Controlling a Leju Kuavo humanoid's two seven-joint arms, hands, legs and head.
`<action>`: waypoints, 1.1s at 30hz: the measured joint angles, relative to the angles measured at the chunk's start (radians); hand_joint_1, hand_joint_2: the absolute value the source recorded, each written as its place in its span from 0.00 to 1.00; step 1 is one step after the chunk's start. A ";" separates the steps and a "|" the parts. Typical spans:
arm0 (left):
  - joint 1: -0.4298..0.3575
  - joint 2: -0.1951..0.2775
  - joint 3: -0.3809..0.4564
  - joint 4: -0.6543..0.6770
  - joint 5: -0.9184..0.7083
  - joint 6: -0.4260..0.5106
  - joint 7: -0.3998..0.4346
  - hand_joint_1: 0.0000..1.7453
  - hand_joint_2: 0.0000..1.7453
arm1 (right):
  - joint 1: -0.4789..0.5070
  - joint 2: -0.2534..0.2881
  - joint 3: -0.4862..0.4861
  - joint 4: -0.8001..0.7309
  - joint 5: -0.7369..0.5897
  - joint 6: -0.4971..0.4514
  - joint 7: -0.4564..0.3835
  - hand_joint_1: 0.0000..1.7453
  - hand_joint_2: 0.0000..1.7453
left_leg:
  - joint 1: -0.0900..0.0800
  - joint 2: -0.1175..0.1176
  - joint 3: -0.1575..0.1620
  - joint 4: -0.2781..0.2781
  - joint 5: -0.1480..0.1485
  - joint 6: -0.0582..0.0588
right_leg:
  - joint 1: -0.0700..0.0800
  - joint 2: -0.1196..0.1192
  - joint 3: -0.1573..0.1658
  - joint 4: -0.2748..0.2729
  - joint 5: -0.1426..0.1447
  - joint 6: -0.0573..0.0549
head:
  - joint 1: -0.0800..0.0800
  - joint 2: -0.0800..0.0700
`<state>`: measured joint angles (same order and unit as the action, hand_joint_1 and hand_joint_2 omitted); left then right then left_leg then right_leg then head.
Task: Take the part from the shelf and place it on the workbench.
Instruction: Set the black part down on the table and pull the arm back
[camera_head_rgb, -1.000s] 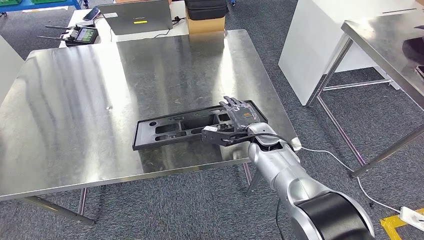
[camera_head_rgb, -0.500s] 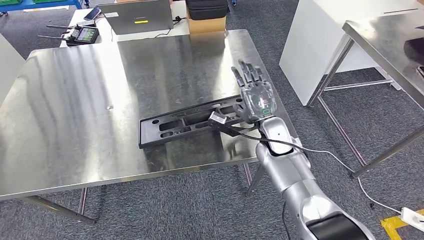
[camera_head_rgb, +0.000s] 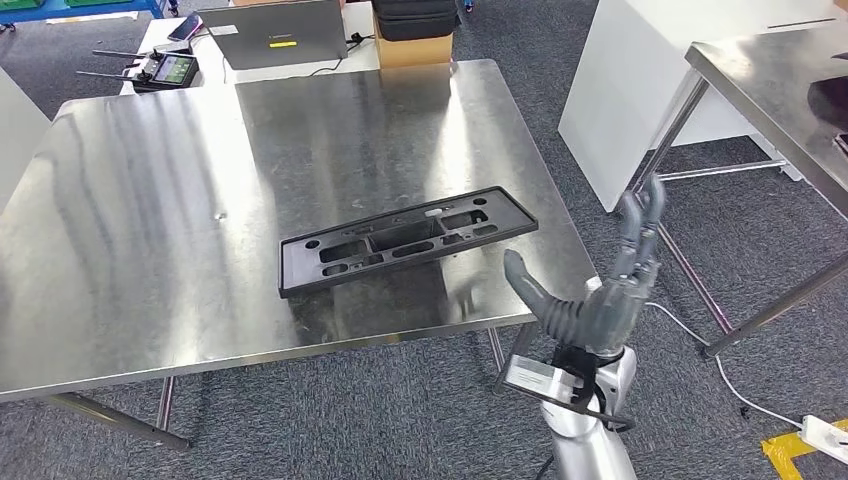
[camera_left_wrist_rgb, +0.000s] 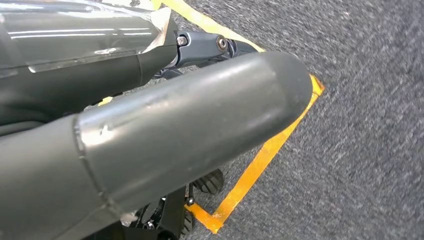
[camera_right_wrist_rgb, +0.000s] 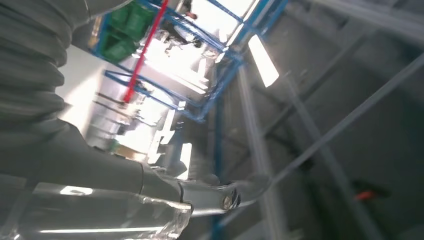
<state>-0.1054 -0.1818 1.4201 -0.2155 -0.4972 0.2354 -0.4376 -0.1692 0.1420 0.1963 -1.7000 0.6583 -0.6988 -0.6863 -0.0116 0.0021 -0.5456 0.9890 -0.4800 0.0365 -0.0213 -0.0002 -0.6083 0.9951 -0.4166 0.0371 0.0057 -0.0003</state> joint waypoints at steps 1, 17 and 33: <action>0.000 -0.001 0.003 0.000 0.002 0.002 0.000 0.00 0.00 | 0.013 0.003 0.000 -0.017 -0.017 0.000 -0.003 0.00 1.00 | 0.000 0.000 0.000 0.000 0.000 0.000 | 0.000 0.000 0.000 0.000 0.000 0.000 | 0.000 0.000; -0.008 -0.041 0.062 0.001 0.071 0.118 0.153 0.00 0.00 | 0.130 -0.032 0.207 -0.002 -0.328 0.237 0.035 0.00 1.00 | -0.007 0.000 -0.004 0.014 -0.009 0.016 | -0.013 0.000 0.004 -0.002 0.001 0.010 | 0.000 0.000; -0.013 -0.069 0.075 0.001 0.086 0.148 0.160 0.00 0.00 | 0.139 -0.036 0.212 0.093 -0.339 0.350 0.005 0.00 0.00 | -0.004 0.004 0.005 0.007 0.007 0.022 | 0.008 0.002 0.049 0.009 -0.033 0.000 | 0.001 0.000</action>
<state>-0.1184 -0.2510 1.4952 -0.2142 -0.4111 0.3836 -0.2776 -0.0303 0.1056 0.4085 -1.6071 0.3188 -0.3487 -0.6809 -0.0153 0.0065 -0.5404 0.9958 -0.4726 0.0588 -0.0138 0.0019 -0.5593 1.0045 -0.4494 0.0369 0.0066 -0.0004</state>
